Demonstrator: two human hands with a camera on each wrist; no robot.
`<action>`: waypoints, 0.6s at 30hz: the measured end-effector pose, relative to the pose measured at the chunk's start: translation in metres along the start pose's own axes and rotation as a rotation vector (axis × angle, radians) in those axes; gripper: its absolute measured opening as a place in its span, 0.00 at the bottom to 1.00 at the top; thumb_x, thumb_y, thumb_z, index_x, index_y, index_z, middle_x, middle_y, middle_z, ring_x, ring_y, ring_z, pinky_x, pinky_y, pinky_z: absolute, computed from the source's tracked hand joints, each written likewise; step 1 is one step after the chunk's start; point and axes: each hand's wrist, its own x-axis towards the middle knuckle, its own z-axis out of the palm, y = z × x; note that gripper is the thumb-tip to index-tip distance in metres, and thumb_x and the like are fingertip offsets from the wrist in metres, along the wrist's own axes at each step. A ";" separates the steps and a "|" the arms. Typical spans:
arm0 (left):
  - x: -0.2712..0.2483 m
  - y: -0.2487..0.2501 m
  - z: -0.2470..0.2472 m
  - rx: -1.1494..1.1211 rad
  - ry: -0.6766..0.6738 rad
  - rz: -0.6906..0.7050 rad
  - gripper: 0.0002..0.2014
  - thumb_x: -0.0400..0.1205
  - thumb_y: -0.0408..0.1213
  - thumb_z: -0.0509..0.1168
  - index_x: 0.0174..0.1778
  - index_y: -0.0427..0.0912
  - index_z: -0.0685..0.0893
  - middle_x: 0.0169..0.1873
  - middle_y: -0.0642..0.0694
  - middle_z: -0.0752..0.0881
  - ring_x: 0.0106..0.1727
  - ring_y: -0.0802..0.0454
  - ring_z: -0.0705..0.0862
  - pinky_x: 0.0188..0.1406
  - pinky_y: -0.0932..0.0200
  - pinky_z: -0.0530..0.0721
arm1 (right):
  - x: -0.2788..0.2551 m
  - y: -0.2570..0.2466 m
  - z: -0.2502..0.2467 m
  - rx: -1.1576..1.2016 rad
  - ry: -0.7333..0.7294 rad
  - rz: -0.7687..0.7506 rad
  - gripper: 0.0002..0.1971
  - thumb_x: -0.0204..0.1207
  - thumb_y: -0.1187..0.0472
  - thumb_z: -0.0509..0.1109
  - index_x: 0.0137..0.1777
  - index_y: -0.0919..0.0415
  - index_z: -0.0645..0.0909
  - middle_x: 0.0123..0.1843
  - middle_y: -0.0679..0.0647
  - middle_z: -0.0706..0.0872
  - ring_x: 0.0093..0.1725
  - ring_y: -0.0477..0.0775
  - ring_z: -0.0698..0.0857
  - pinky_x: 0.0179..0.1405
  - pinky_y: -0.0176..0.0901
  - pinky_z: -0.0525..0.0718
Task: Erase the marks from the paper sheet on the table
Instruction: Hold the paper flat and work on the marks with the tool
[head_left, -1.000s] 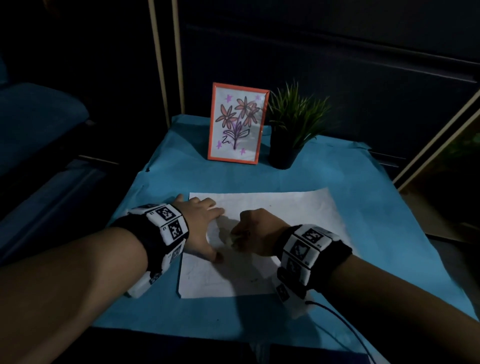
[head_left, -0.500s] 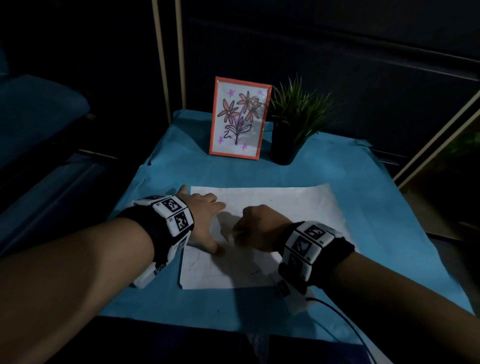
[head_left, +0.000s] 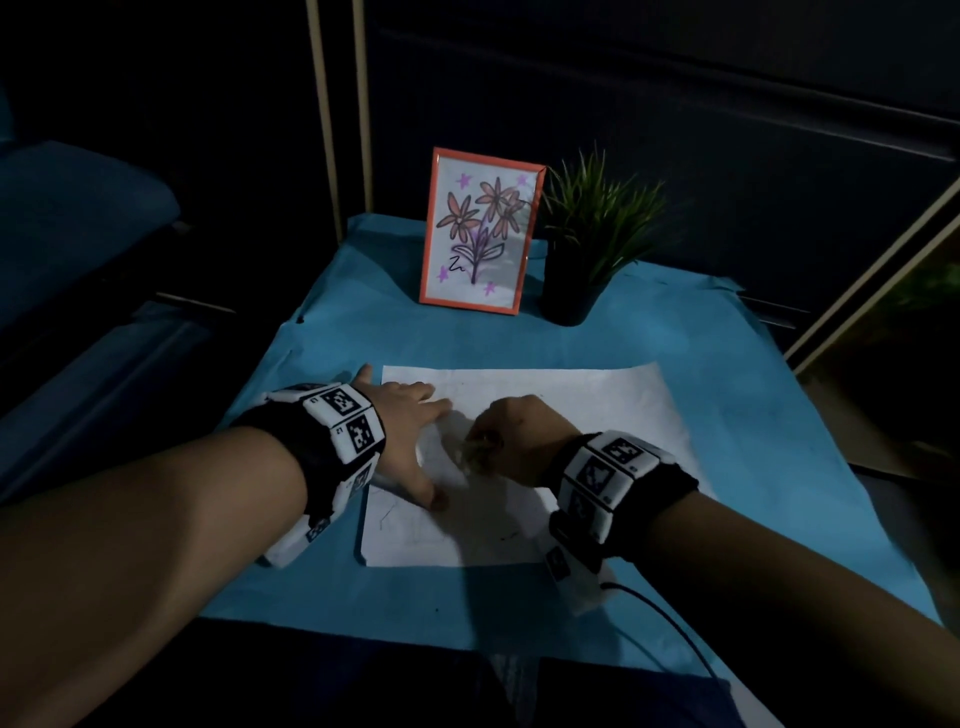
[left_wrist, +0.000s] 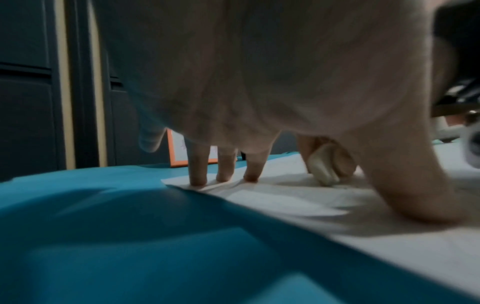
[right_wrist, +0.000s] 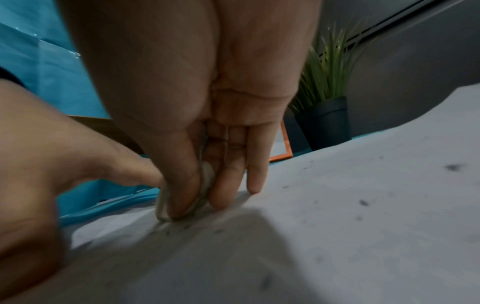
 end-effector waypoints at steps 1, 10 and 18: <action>0.000 0.000 0.001 0.000 -0.006 -0.001 0.59 0.64 0.76 0.66 0.85 0.55 0.43 0.85 0.51 0.44 0.85 0.49 0.48 0.80 0.34 0.37 | 0.001 -0.001 -0.001 0.009 0.021 0.007 0.12 0.75 0.57 0.70 0.58 0.54 0.86 0.57 0.55 0.86 0.58 0.57 0.82 0.51 0.40 0.77; 0.004 -0.002 0.007 -0.008 0.004 -0.002 0.62 0.62 0.78 0.65 0.85 0.55 0.42 0.85 0.51 0.42 0.85 0.50 0.46 0.80 0.34 0.37 | -0.017 -0.004 0.002 -0.010 -0.098 -0.051 0.14 0.78 0.53 0.69 0.61 0.53 0.86 0.58 0.55 0.83 0.59 0.55 0.79 0.49 0.36 0.70; 0.005 -0.001 0.005 0.003 -0.004 -0.004 0.61 0.63 0.77 0.66 0.85 0.55 0.42 0.85 0.50 0.42 0.85 0.50 0.47 0.81 0.33 0.38 | -0.019 -0.002 0.007 0.053 -0.082 -0.019 0.14 0.76 0.53 0.72 0.58 0.57 0.86 0.49 0.50 0.82 0.58 0.54 0.80 0.46 0.34 0.68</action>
